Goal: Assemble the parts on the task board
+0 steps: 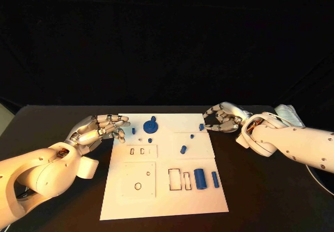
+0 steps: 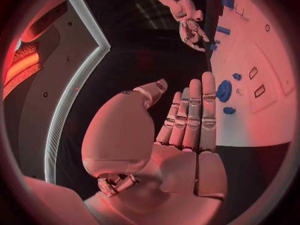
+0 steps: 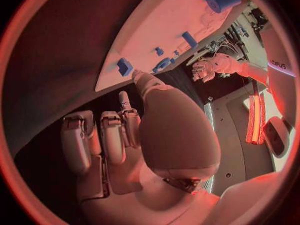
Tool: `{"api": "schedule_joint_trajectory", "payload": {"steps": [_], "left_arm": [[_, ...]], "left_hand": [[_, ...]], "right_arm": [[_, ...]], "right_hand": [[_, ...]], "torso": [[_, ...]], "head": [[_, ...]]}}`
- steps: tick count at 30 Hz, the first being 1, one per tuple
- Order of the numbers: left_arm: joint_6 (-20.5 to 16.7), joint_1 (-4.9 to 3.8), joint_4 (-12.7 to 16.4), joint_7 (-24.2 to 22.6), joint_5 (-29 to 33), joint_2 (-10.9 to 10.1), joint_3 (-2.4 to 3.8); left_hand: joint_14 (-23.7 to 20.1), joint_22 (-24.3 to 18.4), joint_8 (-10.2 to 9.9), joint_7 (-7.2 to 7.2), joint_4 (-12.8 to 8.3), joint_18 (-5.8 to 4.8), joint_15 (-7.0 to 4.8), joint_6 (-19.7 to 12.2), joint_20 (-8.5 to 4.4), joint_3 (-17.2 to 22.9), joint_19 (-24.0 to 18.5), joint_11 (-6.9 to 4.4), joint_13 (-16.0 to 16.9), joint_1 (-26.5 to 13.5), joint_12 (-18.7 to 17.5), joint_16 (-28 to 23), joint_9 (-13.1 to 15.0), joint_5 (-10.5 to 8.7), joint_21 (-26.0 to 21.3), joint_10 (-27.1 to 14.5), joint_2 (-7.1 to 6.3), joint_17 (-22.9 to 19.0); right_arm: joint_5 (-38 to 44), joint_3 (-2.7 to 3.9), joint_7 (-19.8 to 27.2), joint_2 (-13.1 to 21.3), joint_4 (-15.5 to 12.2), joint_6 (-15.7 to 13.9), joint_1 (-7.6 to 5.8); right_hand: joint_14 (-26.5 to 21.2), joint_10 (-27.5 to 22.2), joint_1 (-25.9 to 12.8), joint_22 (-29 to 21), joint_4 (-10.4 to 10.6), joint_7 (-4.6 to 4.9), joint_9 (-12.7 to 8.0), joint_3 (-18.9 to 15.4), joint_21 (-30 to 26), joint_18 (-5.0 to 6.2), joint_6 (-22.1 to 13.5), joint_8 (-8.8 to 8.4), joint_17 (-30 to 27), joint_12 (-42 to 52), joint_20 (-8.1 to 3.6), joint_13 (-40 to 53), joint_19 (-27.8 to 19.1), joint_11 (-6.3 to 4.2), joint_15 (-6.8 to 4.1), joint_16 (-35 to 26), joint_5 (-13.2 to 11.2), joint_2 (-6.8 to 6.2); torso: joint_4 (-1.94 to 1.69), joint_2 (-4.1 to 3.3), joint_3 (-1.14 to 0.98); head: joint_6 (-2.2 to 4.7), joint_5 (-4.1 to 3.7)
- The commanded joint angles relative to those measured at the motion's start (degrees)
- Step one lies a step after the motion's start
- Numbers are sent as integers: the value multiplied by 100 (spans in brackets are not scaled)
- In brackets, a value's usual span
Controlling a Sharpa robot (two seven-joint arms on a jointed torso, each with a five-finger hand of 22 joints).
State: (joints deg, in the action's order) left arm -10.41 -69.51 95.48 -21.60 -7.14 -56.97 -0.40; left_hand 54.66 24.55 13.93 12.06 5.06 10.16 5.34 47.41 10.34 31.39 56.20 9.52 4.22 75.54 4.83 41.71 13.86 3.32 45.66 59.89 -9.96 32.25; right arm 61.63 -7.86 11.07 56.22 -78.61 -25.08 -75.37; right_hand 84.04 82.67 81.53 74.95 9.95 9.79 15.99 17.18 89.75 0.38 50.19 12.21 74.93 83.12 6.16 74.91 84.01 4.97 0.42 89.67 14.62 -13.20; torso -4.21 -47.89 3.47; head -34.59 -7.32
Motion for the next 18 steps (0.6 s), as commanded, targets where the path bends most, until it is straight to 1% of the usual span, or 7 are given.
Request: {"api": "schedule_joint_trajectory", "payload": {"steps": [1,6,10,11,13,16,18], "left_arm": [[94,0,17,-66,-10,5,3],[92,0,16,-63,-10,4,3],[89,0,16,-61,-10,3,3],[88,0,15,-60,-10,2,3],[88,0,13,-58,-10,1,3],[87,0,11,-56,-10,1,3],[87,0,9,-55,-10,1,3]], "left_hand": [[4,5,-15,115,-31,41,-14,-39,-14,15,-36,-12,10,39,21,18,8,-28,33,-45,22,-2],[4,5,-15,115,-31,41,-14,-39,-14,15,-36,-12,10,39,21,18,8,-28,33,-45,22,-2],[4,5,-15,115,-31,41,-14,-39,-14,15,-36,-12,10,39,21,18,8,-28,33,-45,22,-2],[4,5,-15,115,-31,41,-14,-39,-14,15,-36,-12,10,39,21,18,8,-28,33,-45,22,-2],[4,5,-15,115,-31,41,-14,-39,-14,15,-36,-12,10,39,21,18,8,-28,33,-45,22,-2],[4,5,-15,115,-31,41,-14,-39,-14,15,-36,-12,10,39,21,18,8,-28,33,-45,22,-2],[4,5,-15,115,-31,41,-14,-39,-14,15,-36,-12,10,39,21,18,8,-28,33,-45,22,-2]], "right_arm": [[103,-1,-110,-54,49,32,39],[128,-2,-172,-127,96,41,91],[153,-2,-203,-153,94,64,128],[162,-2,-210,-156,93,73,133],[175,-2,-223,-160,93,93,141],[185,-2,-235,-162,92,110,147],[188,-2,-244,-166,93,107,150]], "right_hand": [[596,48,-20,1505,-9,7,-7,-14,25,-38,-18,-27,1507,36,5,848,599,4,21,33,-25,-48],[596,58,-32,1505,4,6,-8,-14,25,-38,-6,-22,1507,45,6,855,599,3,21,33,-17,-34],[596,57,-35,1505,7,5,-8,-13,25,-38,0,-19,1507,44,7,854,599,2,21,33,-16,-30],[596,57,-35,1505,7,5,-8,-13,25,-38,0,-19,1507,44,7,854,599,2,21,33,-16,-30],[596,66,-41,1505,14,1,-6,-9,25,-38,24,-7,1507,51,7,861,599,-1,20,33,-13,-20],[596,66,-41,1505,14,1,-6,-9,25,-38,24,-7,1507,51,7,861,599,-1,20,33,-13,-20],[596,65,-45,1505,18,-1,-5,-9,25,-38,35,-1,1507,50,7,860,599,-2,19,33,-13,-19]], "torso": [[7,0,9],[3,0,-2],[-3,-2,1],[0,-2,-2],[5,0,-4],[6,3,0],[12,3,-4]], "head": [[-9,12],[-32,33],[-33,24],[-51,43],[-58,47],[-56,43],[-56,53]]}}
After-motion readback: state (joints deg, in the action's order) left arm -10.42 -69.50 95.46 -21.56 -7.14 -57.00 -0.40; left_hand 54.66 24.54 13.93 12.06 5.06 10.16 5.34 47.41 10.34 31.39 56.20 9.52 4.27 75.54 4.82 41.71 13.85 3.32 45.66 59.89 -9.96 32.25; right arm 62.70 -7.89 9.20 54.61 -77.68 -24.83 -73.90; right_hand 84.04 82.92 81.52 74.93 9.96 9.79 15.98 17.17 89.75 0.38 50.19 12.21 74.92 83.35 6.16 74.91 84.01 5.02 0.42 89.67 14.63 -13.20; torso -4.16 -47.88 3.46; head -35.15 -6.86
